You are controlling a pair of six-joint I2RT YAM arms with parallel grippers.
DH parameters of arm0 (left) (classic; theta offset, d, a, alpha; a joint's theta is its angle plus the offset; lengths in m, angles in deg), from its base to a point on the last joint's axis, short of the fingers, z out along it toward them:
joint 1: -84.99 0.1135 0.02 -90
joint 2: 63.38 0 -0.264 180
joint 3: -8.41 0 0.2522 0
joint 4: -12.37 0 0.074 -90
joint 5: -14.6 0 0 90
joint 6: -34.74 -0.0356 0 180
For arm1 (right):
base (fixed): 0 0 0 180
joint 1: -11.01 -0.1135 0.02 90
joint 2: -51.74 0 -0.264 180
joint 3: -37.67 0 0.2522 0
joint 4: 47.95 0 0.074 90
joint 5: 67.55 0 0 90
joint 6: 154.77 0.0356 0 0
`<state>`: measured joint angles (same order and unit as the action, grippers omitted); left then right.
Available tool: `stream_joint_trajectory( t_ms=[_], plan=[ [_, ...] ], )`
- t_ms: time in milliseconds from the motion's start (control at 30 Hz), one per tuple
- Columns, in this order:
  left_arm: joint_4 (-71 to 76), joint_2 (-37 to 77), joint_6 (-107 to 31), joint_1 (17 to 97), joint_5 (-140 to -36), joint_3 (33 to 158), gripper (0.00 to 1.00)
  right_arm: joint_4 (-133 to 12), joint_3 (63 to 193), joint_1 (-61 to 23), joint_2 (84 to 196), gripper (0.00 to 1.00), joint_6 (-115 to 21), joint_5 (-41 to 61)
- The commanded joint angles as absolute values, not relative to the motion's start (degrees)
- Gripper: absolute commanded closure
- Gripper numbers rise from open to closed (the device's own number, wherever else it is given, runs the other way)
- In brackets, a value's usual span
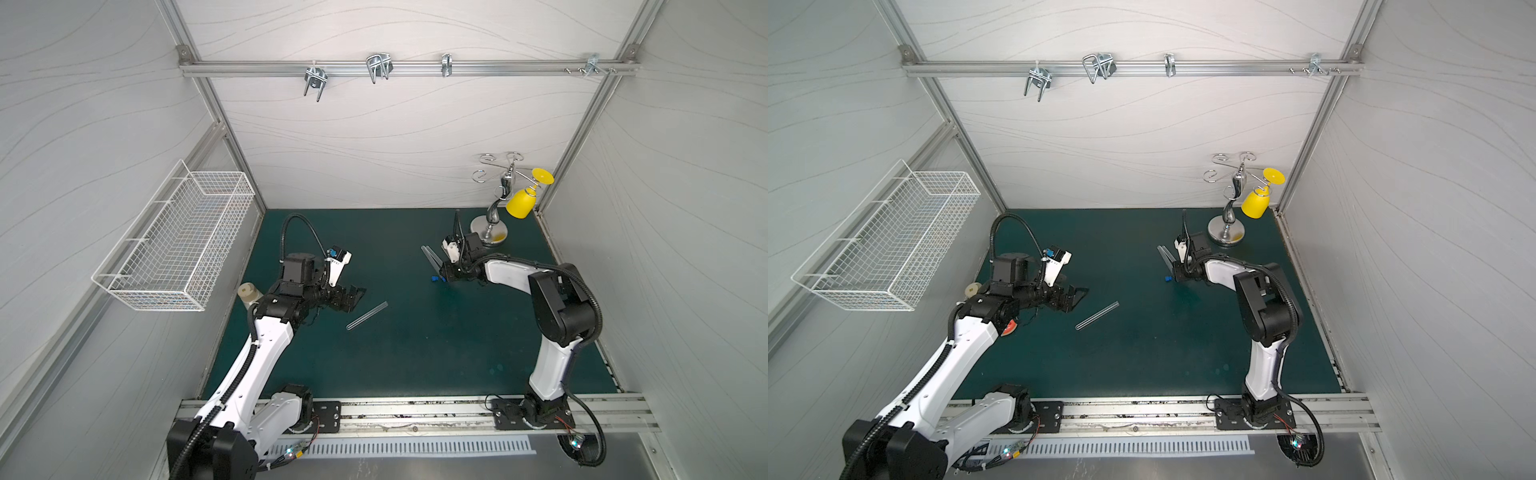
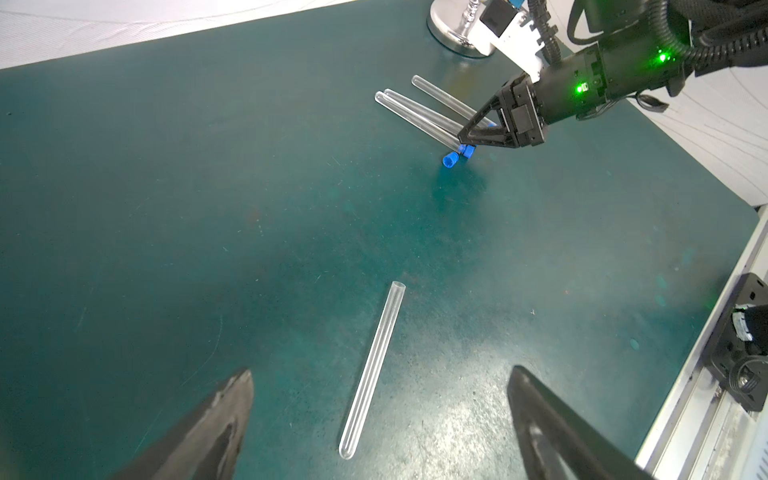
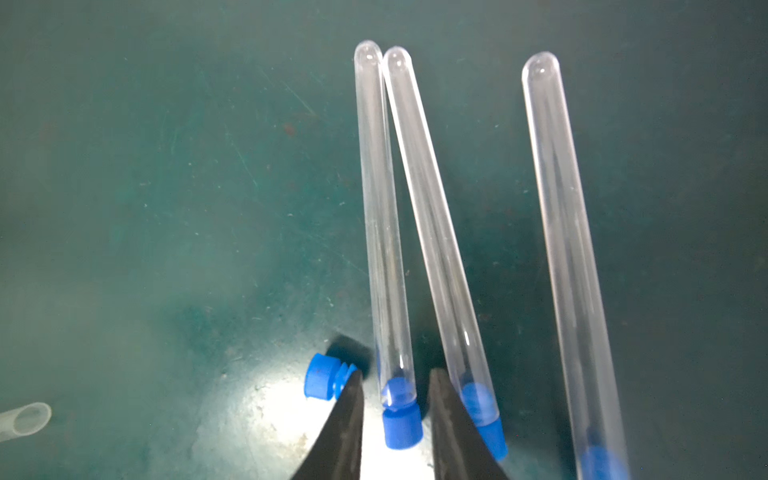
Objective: Insert stoppers into test tubes
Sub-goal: Place the test tube at the center of the board.
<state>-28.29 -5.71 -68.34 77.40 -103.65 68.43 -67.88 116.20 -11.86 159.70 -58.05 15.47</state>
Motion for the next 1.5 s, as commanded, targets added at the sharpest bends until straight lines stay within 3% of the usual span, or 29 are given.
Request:
stream_joint_trajectory(
  t_ms=[0,233,500,767,1067,1467],
  plan=[
    [-29.4,-6.3,-71.3,77.5,-105.8,69.6,0.05,-69.8,117.3,-11.7,159.1,0.67,-58.1,16.3],
    [-33.0,-5.7,-76.9,75.7,-105.6,70.7,0.08,-70.9,115.3,-11.6,151.3,0.6,-57.8,15.3],
    [-35.6,-3.7,-79.5,72.5,-102.9,71.9,0.08,-74.2,109.2,-10.4,135.5,0.46,-58.1,15.8],
    [-35.9,-3.2,-80.3,71.7,-101.8,71.0,0.09,-78.0,104.3,-7.0,125.5,0.43,-59.5,15.3],
    [-33.7,-0.6,-77.9,71.2,-100.7,73.3,0.09,-84.4,112.4,-8.3,137.6,0.47,-58.0,12.9],
    [-37.3,22.2,-63.9,66.2,-100.0,94.5,0.18,-87.2,120.4,-10.2,150.9,0.63,-52.7,6.9]
  ],
)
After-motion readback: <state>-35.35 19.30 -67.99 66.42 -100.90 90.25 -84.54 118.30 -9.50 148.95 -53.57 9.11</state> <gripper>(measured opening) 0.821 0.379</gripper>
